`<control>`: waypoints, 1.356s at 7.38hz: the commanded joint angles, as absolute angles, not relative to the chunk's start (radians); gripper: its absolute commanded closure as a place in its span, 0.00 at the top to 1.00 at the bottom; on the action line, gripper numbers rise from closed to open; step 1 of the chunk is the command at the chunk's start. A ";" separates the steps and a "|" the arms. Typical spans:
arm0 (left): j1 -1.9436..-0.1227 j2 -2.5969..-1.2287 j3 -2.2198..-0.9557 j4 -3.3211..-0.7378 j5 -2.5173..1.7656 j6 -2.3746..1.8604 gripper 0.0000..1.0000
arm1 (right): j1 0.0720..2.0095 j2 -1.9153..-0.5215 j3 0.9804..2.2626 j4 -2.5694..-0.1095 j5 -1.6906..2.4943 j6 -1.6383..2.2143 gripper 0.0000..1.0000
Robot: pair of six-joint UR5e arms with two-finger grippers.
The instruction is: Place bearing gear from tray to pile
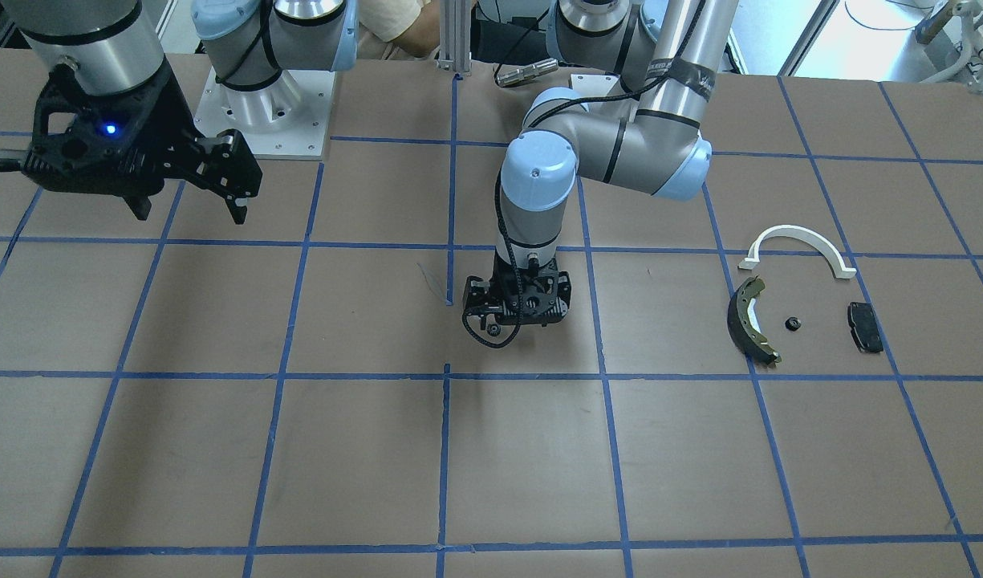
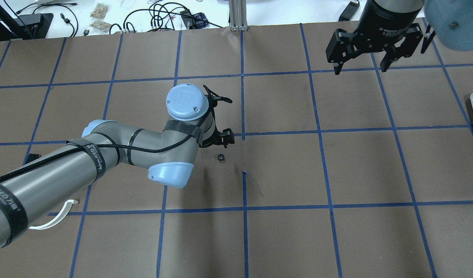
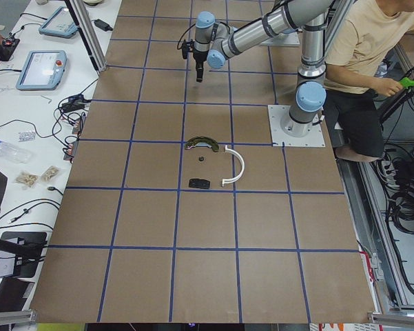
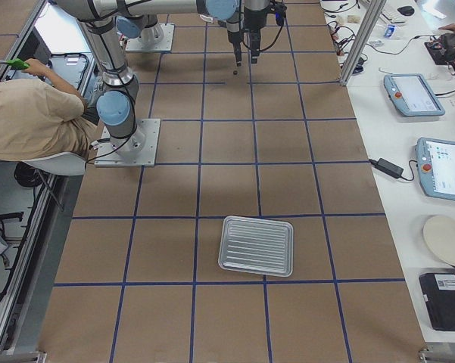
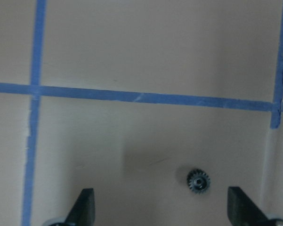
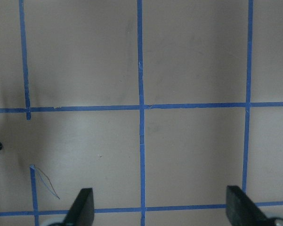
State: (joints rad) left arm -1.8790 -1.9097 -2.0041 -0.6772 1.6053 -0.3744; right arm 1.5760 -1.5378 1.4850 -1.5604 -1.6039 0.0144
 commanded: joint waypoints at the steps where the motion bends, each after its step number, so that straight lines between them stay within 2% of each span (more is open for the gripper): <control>1: -1.902 -1.957 -2.003 -0.640 1.609 -0.365 1.00 | 1.575 -1.507 1.482 -1.539 -1.569 0.026 1.00; 4: -1.904 -1.982 -2.009 -0.640 1.609 -0.367 1.00 | 1.562 -1.503 1.462 -1.528 -1.617 0.014 1.00; 5: -1.904 -1.980 -2.005 -0.637 1.609 -0.367 0.72 | 1.560 -1.505 1.439 -1.523 -1.632 0.011 1.00; 6: -1.904 -1.982 -2.002 -0.638 1.609 -0.367 0.39 | 1.562 -1.508 1.413 -1.523 -1.618 0.011 1.00; 8: -1.904 -1.980 -2.005 -0.640 1.609 -0.367 0.03 | 1.562 -1.505 1.408 -1.528 -1.614 0.011 1.00; 10: -1.895 -1.939 -1.991 -0.652 1.605 -0.357 0.00 | 1.566 -1.508 1.407 -1.537 -1.612 0.012 1.00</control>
